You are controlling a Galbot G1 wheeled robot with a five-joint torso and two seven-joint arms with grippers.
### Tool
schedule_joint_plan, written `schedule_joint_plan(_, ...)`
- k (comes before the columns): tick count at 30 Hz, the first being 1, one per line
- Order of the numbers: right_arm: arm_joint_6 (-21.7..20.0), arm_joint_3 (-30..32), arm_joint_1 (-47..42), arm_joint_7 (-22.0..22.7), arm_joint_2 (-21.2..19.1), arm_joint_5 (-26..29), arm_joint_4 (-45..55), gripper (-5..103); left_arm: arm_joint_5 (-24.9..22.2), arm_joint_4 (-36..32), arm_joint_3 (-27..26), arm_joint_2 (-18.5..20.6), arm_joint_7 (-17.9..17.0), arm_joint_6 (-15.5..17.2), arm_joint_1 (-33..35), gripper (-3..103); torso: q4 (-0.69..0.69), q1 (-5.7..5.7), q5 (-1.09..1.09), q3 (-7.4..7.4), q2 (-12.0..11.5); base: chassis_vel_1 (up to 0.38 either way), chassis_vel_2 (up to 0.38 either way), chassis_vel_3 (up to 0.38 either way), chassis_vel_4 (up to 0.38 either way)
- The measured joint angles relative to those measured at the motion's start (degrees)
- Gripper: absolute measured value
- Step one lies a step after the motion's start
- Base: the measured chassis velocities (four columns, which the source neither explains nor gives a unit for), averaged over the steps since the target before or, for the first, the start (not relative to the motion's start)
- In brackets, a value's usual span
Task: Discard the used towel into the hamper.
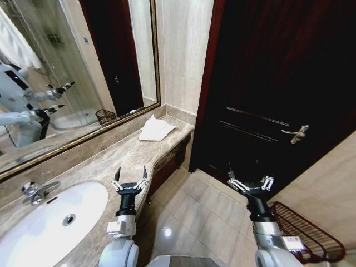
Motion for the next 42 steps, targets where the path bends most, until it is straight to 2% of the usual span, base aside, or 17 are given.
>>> schedule_joint_plan(14,2.3,-0.4,0.5,0.9,0.0,0.2,-1.0,100,-1.1,1.6,0.1,0.0,-1.4,0.4,-1.4,100,0.01,0.04,0.0,0.01,0.0,-0.144,0.143,0.144,-0.146)
schedule_joint_plan(19,2.5,-0.2,0.5,1.1,0.0,0.3,-1.2,100,-2.1,2.4,0.2,0.0,-1.4,2.5,-2.7,100,0.0,-0.01,-0.01,0.0,0.0,-0.013,0.013,0.002,0.001)
schedule_joint_plan(22,0.4,-0.2,0.4,0.2,0.0,0.2,-1.2,100,-3.4,3.3,0.0,0.0,-1.5,7.0,-4.9,100,0.01,-0.04,0.0,-0.01,0.0,0.026,-0.005,-0.035,0.017)
schedule_joint_plan(23,0.4,-0.2,0.4,0.2,0.0,0.2,-1.2,100,-3.4,3.3,0.0,0.0,-1.5,7.0,-4.9,100,0.01,-0.04,0.0,-0.01,0.0,0.031,-0.013,-0.053,0.032)
schedule_joint_plan(27,-0.5,0.0,0.0,-0.8,-0.1,-0.1,-1.1,100,-5.8,6.1,-0.3,0.0,-1.5,11.9,-10.4,100,0.01,-0.03,0.0,0.0,0.0,0.0,0.0,0.0,0.0)
schedule_joint_plan(36,-0.8,0.6,-0.4,-1.1,-0.3,-0.4,-1.1,100,-7.4,10.5,0.3,0.0,-1.2,13.9,-16.9,100,0.01,-0.01,0.0,0.0,0.0,-0.005,0.002,0.011,0.0)
schedule_joint_plan(42,-1.0,0.6,-0.3,-1.2,0.0,-0.6,-1.8,100,-9.5,11.5,-0.5,0.0,-1.3,14.6,-18.4,100,0.01,-0.02,0.0,0.0,0.0,0.0,0.0,0.0,0.0)
